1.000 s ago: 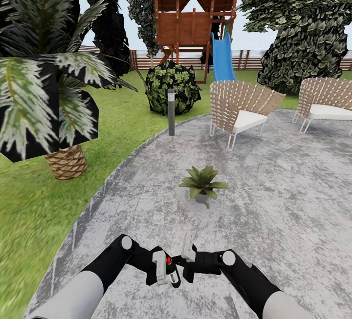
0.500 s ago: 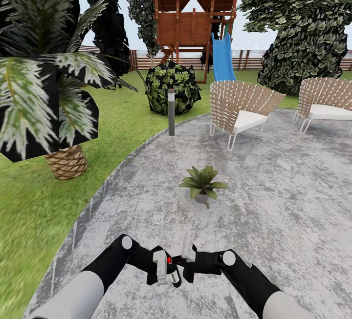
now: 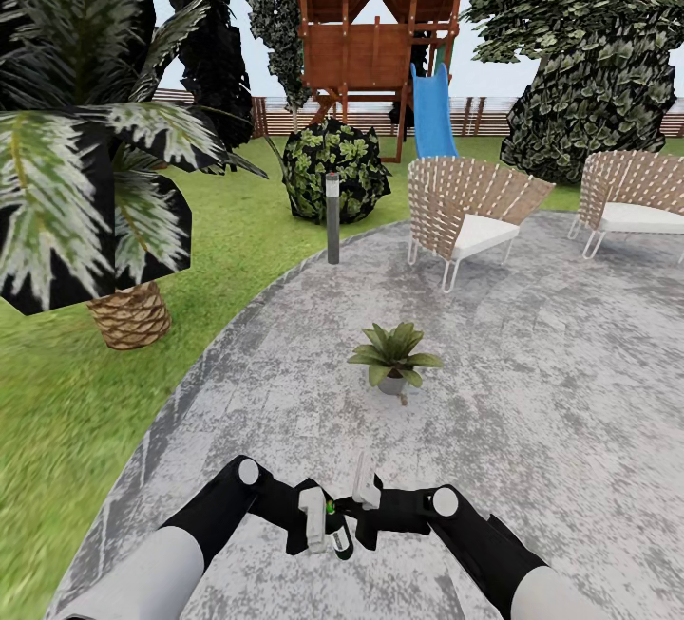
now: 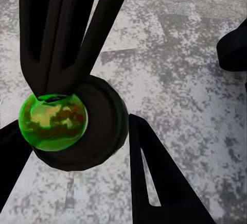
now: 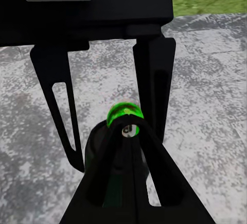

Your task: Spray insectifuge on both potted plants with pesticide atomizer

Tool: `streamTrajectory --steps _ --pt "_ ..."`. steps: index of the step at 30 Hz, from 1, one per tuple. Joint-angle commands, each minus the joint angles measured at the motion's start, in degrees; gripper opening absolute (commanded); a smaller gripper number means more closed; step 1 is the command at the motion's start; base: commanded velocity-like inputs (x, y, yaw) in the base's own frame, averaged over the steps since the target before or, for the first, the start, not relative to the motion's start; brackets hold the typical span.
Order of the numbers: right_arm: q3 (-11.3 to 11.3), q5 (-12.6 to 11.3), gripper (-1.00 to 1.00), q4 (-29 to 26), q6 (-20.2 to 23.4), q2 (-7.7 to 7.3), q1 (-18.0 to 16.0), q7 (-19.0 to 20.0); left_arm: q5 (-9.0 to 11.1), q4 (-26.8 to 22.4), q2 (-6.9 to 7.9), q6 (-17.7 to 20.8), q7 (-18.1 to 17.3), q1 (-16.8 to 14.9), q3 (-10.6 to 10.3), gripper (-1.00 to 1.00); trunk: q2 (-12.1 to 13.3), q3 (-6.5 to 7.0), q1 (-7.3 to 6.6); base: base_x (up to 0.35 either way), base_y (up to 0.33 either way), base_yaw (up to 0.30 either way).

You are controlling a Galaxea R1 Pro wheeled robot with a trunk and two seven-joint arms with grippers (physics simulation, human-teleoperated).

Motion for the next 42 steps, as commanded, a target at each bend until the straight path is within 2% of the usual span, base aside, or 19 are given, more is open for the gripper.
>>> streamTrajectory --steps 1,10,17,25,29,30,32,34,37,39,40,41,42 --pt "0.04 0.46 -1.00 -0.07 -0.28 -0.01 -0.02 -0.20 0.31 -0.09 -0.13 -0.81 -0.11 -0.01 0.07 -1.00 -0.02 -0.05 -0.01 0.000 0.000 0.000" --pt "0.04 0.46 -1.00 -0.07 -0.28 -0.01 -0.02 -0.20 -0.02 -0.04 -0.10 -0.73 -0.05 -0.01 0.08 -1.00 -0.02 -0.05 -0.01 0.000 0.000 0.000" --pt "0.04 0.46 -1.00 -0.07 -0.28 -0.01 -0.02 -0.20 -0.47 0.38 0.92 -0.58 0.30 -0.01 0.06 -1.00 -0.02 -0.05 -0.01 0.000 0.000 0.000" --pt "0.04 0.47 -1.00 0.09 -0.28 -0.01 -0.02 -0.22 -1.67 0.37 5.40 -0.38 0.51 -0.01 0.13 -1.00 -0.02 -0.05 -0.01 0.000 0.000 0.000" --pt "0.04 0.53 -1.00 0.10 -0.28 -0.01 -0.02 -0.29 -1.70 0.41 8.30 -0.34 0.51 0.16 0.18 -1.00 -0.02 -0.05 -0.01 0.000 0.000 0.000" --pt "0.04 0.54 1.00 0.13 -0.28 -0.01 -0.02 -0.29 -1.71 0.56 9.23 -0.31 0.54 0.22 0.24 -1.00 -0.02 -0.05 -0.01 0.000 0.000 0.000" --pt "0.04 0.55 1.00 0.17 -0.28 -0.06 -0.02 -0.29 -1.71 0.70 10.84 -0.23 0.57 0.38 0.37 -1.00 -0.02 -0.05 -0.01 0.000 0.000 0.000" --pt "0.04 0.55 1.00 0.22 -0.28 -0.12 -0.02 -0.33 -1.61 0.35 13.25 -0.39 0.55 0.73 0.53 -1.00 -0.02 -0.05 -0.01 0.000 0.000 0.000" --pt "0.11 0.62 1.00 1.06 -0.33 -0.40 -0.02 -0.59 -1.46 0.21 15.76 0.07 0.84 0.91 0.77 -1.00 -0.02 -0.05 -0.01 0.000 0.000 0.000" --pt "0.12 0.63 1.00 2.49 -0.41 -1.20 -0.02 -0.67 -1.24 0.14 16.76 0.37 1.23 0.94 2.03 -1.00 -0.02 -0.05 -0.01 0.000 0.000 0.000" --pt "0.13 0.63 1.00 3.37 -0.49 -2.04 -0.02 -0.77 -1.19 0.12 16.99 0.71 2.21 0.94 4.06 -1.00 -0.02 -0.05 -0.01 0.000 0.000 0.000" --pt "0.16 0.63 1.00 4.22 -0.54 -3.01 -0.02 -1.30 -1.15 0.15 17.04 1.40 3.96 0.95 7.07 -1.00 -0.02 -0.05 -0.01 0.000 0.000 0.000" --pt "0.25 0.64 1.00 5.53 -0.60 -4.70 -0.02 -2.95 -1.17 0.16 16.97 3.09 6.76 0.95 11.59 -1.00 -0.02 -0.05 -0.01 0.000 0.000 0.000"
